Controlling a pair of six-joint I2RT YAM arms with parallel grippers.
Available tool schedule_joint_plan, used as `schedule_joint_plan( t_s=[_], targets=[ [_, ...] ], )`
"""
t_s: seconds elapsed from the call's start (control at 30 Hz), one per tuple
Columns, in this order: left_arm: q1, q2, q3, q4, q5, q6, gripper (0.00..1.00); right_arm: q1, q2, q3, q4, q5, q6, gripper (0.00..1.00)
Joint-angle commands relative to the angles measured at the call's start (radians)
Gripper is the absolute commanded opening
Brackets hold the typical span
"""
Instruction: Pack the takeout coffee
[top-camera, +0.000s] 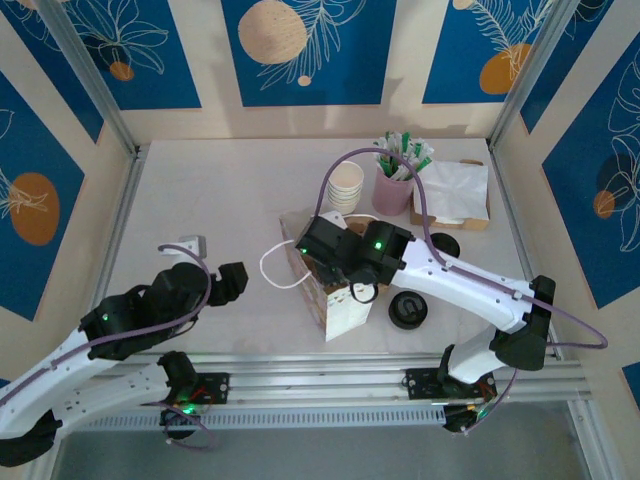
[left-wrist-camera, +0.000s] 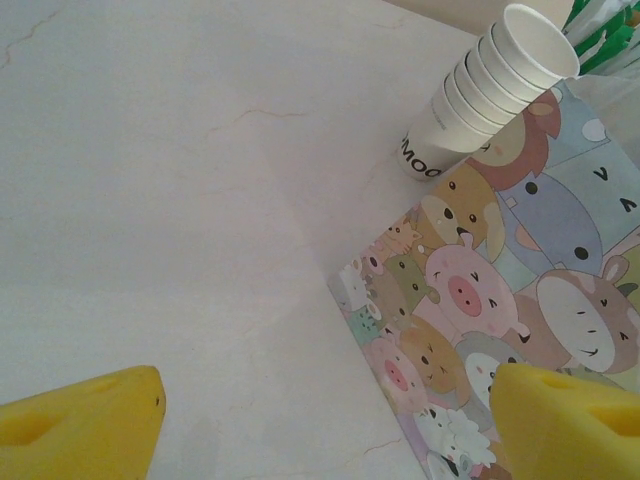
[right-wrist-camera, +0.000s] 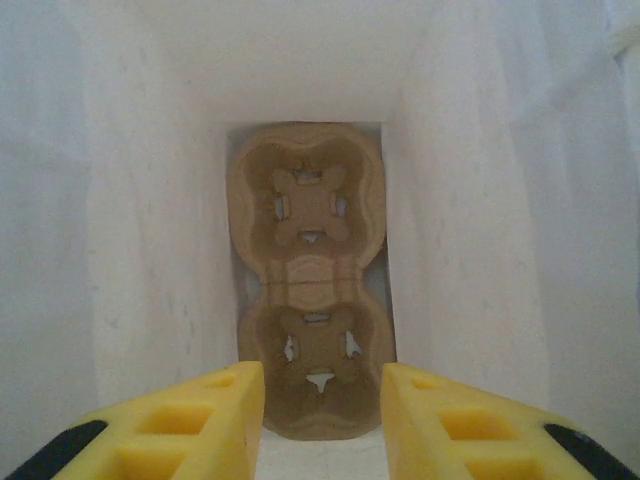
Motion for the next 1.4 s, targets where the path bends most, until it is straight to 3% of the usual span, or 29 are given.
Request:
schedule_joint_plan(
  t_s=[0.0, 0.1, 0.5, 0.73, 1.03, 1.37],
  targets=[
    [-0.005, -0.007, 0.05, -0.068, -0.027, 0.007, 0.83, -0.011, 0.004, 0.025, -0.024, -0.031, -0.001, 0.35],
    [-0.005, -0.01, 0.073, -0.094, -0.042, 0.02, 0.82, -0.024, 0.012, 0.029, -0.01, -0.052, -0.017, 0.27],
    [-0.005, 0.016, 0.072, -0.08, -0.007, 0.021, 0.77, -0.075, 0.113, 0.085, 0.006, -0.095, -0.089, 0.22],
    [-0.005, 0.015, 0.074, -0.09, -0.018, 0.022, 0.74, -0.117, 0.137, 0.032, 0.055, -0.135, -0.128, 0.21],
    [-0.005, 0.016, 0.066, -0.088, -0.027, 0.01, 0.6, -0.126, 0.159, -0.034, 0.144, -0.149, -0.218, 0.14],
    [-0.005, 0.019, 0.051, -0.07, -0.019, -0.001, 0.57, -0.129, 0.181, -0.06, 0.151, -0.148, -0.197, 0.07]
  ],
)
